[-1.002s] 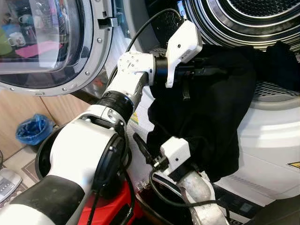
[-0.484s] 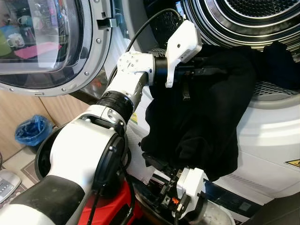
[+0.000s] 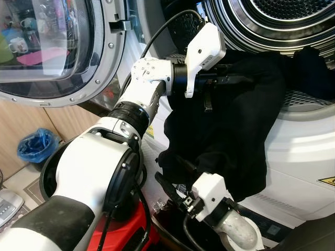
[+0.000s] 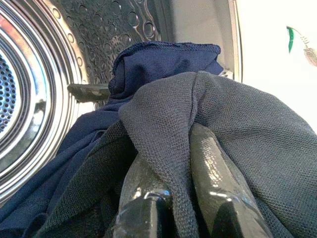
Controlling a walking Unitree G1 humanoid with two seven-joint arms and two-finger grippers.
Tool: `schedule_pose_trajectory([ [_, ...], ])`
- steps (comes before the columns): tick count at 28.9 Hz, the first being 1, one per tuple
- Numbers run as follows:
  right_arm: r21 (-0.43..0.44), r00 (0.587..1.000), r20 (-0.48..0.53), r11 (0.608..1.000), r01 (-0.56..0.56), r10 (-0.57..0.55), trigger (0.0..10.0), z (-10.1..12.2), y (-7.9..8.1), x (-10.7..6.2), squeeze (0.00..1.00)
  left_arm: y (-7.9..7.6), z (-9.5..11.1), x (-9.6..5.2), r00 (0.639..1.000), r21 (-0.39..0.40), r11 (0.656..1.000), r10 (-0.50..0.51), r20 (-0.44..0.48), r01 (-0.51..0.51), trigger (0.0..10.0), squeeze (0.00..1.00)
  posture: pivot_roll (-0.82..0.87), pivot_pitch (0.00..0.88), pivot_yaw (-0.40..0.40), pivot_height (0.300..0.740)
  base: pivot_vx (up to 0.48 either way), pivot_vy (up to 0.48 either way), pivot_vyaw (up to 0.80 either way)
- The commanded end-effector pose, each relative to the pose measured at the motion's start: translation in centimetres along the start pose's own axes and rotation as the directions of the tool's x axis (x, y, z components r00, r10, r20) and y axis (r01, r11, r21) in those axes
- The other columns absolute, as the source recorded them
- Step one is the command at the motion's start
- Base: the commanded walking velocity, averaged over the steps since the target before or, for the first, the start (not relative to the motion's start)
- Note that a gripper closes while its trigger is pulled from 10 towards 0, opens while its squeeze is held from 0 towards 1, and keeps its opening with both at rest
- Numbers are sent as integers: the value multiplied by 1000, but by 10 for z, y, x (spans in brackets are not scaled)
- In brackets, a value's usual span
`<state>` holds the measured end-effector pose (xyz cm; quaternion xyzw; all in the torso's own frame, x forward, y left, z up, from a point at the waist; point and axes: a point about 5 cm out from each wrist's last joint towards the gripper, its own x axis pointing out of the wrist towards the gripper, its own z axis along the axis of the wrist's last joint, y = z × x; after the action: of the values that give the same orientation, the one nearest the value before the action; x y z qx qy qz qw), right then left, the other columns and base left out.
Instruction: Clothes washing
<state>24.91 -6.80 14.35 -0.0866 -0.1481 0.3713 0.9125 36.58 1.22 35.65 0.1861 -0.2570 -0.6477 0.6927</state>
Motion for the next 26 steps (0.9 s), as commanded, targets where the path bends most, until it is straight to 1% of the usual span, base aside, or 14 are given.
schedule_pose_trajectory([
  [1,-41,1000,-14,999,22,-22,10000,-2,-2,2,0,2,6,0,1000,21,1000,-5,13,5,10000,0,27,104,28,740,0,0,0],
  [3,-93,998,-27,994,51,-54,10000,-5,-6,4,0,3,7,0,1000,22,1000,-6,16,5,10000,0,26,102,27,740,0,0,0],
  [6,-146,994,-34,985,95,-101,10000,-7,-14,7,0,4,9,0,1000,25,1000,-3,25,3,10000,0,29,100,27,740,0,0,0],
  [10,-186,994,-37,978,94,-102,10000,-7,-18,12,0,6,15,1,999,38,999,-12,41,11,10000,0,33,99,26,740,0,0,0],
  [11,-209,994,-38,973,96,-106,10000,-8,-19,13,0,7,18,1,999,54,998,-18,47,15,10000,0,33,99,26,740,0,0,0],
  [15,-259,993,-44,961,97,-112,10000,-11,-22,15,0,9,26,2,997,72,997,-29,74,23,10000,0,38,95,25,740,0,0,0],
  [17,-283,990,-21,951,128,-140,10000,-7,-30,19,0,9,31,3,995,82,996,-43,93,36,10000,0,38,95,25,740,0,0,0],
  [19,-312,987,-2,938,149,-158,10000,-4,-36,23,0,9,31,3,994,86,995,-50,96,42,10000,0,40,93,24,740,0,0,0],
  [20,-335,985,19,927,167,-171,10000,0,-42,27,0,8,31,3,994,86,995,-55,98,47,10000,0,40,93,24,740,0,0,0],
  [22,-347,984,31,921,177,-177,10000,3,-45,30,0,8,31,3,994,85,995,-57,98,49,10000,0,40,93,24,740,0,0,0],
  [23,-373,979,66,905,205,-194,10000,11,-53,35,0,8,30,3,993,83,995,-58,99,50,10000,0,40,91,24,740,0,0,0],
  [24,-373,979,66,905,205,-194,10000,11,-53,35,0,8,30,3,993,83,995,-58,99,50,10000,0,40,91,24,740,0,0,0],
  [25,-393,972,103,888,237,-213,10000,19,-61,40,0,7,29,3,993,80,996,-58,98,50,10000,0,40,91,24,740,0,0,0],
  [26,-399,967,126,881,254,-222,10000,24,-64,43,0,7,28,3,993,79,996,-59,98,51,10000,0,40,91,24,740,0,0,0],
])
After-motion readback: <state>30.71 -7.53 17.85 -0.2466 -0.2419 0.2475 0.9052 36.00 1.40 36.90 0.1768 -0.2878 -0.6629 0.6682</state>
